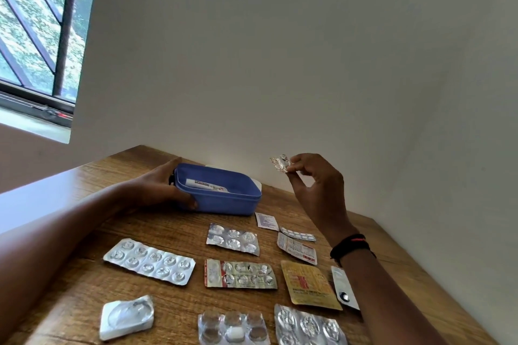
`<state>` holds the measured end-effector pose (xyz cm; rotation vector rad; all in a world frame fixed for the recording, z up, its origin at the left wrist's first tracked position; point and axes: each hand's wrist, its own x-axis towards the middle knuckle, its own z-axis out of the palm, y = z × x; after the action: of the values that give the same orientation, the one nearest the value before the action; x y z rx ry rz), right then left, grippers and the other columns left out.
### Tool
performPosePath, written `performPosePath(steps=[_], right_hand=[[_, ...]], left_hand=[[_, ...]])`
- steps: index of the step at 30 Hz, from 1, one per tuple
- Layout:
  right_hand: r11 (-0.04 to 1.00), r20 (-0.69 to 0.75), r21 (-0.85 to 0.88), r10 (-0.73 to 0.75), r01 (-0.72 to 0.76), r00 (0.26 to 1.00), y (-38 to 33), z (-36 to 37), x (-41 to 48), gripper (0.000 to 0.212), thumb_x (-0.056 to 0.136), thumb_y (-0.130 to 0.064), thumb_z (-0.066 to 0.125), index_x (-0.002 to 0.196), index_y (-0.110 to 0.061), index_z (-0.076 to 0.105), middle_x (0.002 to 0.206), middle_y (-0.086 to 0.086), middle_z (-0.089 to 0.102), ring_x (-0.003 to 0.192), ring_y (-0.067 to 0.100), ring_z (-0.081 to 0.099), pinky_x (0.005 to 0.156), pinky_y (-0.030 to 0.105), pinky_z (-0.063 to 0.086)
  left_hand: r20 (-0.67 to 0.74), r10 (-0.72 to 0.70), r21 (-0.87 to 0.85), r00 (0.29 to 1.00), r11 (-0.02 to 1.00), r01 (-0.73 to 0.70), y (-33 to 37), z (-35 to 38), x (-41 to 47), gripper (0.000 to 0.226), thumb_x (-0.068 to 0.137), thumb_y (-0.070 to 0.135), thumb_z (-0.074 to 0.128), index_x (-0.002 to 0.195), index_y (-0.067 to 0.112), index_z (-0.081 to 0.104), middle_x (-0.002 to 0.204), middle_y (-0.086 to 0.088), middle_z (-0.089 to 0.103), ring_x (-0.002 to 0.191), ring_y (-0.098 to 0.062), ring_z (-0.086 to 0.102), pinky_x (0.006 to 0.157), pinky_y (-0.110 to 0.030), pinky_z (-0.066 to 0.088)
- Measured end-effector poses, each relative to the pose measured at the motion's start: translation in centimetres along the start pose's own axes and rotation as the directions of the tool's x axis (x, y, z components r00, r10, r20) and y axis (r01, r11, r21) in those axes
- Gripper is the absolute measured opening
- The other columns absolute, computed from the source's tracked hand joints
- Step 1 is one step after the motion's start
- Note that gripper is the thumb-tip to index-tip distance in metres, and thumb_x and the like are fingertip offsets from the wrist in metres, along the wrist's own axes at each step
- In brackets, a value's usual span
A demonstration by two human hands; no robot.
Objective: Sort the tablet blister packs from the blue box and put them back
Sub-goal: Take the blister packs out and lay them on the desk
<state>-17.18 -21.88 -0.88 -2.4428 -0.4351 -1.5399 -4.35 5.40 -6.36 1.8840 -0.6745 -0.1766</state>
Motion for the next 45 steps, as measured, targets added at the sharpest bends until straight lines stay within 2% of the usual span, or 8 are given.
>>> performPosePath(steps=[7,15,19,22,26,32,39,45], right_hand=[[0.971,-0.017,-0.178,-0.163,0.158,0.986,-0.2,-0.1,-0.3,0.014,0.076,-0.003,0.078,0.087,-0.007,0.072,0.111,0.012,0.067,0.096,0.024,0.062,0.075,0.027,0.054],[0.966,-0.020,-0.173,-0.199,0.193,0.980,-0.8,0.3,-0.3,0.017,0.074,-0.002,0.080,0.088,-0.009,0.072,0.105,0.007,0.072,0.097,0.023,0.063,0.082,0.021,0.046],[0.977,0.094,0.196,0.068,-0.085,0.993,-2.9,1.6,-0.6,0.014,0.074,-0.006,0.081,0.081,-0.015,0.072,0.081,-0.005,0.073,0.076,0.009,0.067,0.072,0.023,0.054],[0.819,0.394,0.413,0.235,-0.399,0.889,-4.8,3.2,-1.4,0.019,0.074,-0.009,0.082,0.086,-0.019,0.071,0.075,-0.007,0.073,0.068,0.003,0.069,0.067,0.017,0.053],[0.700,0.645,0.411,0.230,-0.584,0.729,-6.3,4.0,-2.2,0.022,0.075,-0.018,0.083,0.094,-0.019,0.072,0.078,0.003,0.077,0.076,0.013,0.073,0.073,0.023,0.057],[0.708,0.711,0.353,0.221,-0.611,0.668,-8.2,4.7,-3.2,0.018,0.076,-0.022,0.081,0.090,-0.014,0.074,0.078,0.000,0.077,0.073,0.009,0.072,0.064,0.011,0.050],[0.822,0.651,0.294,0.201,-0.487,0.732,-9.0,5.1,-3.6,0.021,0.074,-0.038,0.081,0.086,-0.022,0.075,0.075,-0.010,0.073,0.062,-0.003,0.062,0.053,0.009,0.043],[0.806,0.610,0.333,0.212,-0.489,0.764,-8.9,4.9,-3.4,0.029,0.072,-0.041,0.081,0.089,-0.020,0.073,0.070,-0.009,0.069,0.058,-0.005,0.058,0.050,0.008,0.041]], left_hand=[[0.001,-0.009,-0.030,1.000,1.000,0.009,-0.5,0.1,0.7,0.072,0.062,0.015,0.088,0.113,0.030,0.039,0.107,0.007,0.059,0.099,-0.010,0.058,0.072,-0.018,0.046],[0.009,-0.024,-0.037,1.000,0.999,0.024,-1.0,0.0,1.1,0.074,0.063,0.017,0.087,0.112,0.032,0.034,0.104,0.012,0.055,0.096,-0.008,0.056,0.070,-0.017,0.044],[-0.012,-0.010,-0.032,1.000,0.999,0.010,-0.7,0.1,0.8,0.069,0.064,0.015,0.087,0.107,0.033,0.037,0.100,0.015,0.056,0.091,-0.003,0.057,0.066,-0.012,0.044],[-0.042,0.003,-0.011,0.999,1.000,-0.003,-0.9,0.1,0.4,0.069,0.055,0.020,0.091,0.109,0.028,0.050,0.106,0.007,0.066,0.095,-0.007,0.063,0.076,-0.019,0.052],[-0.052,0.004,0.021,0.999,1.000,-0.003,-0.4,0.1,0.3,0.070,0.059,0.018,0.090,0.118,0.020,0.052,0.112,-0.003,0.067,0.103,-0.019,0.064,0.091,-0.038,0.054],[-0.040,-0.009,0.047,0.999,0.999,0.011,-0.1,0.1,0.0,0.068,0.063,0.017,0.087,0.121,0.015,0.051,0.115,-0.007,0.065,0.107,-0.023,0.062,0.097,-0.047,0.051],[-0.032,-0.058,0.074,0.998,0.995,0.060,0.1,0.2,0.1,0.093,0.065,0.022,0.086,0.142,0.011,0.035,0.134,-0.011,0.053,0.119,-0.028,0.054,0.104,-0.048,0.045],[-0.045,-0.082,0.100,0.996,0.991,0.086,0.1,0.3,0.4,0.107,0.069,0.025,0.084,0.151,0.015,0.018,0.144,-0.011,0.043,0.125,-0.028,0.048,0.107,-0.046,0.042]])
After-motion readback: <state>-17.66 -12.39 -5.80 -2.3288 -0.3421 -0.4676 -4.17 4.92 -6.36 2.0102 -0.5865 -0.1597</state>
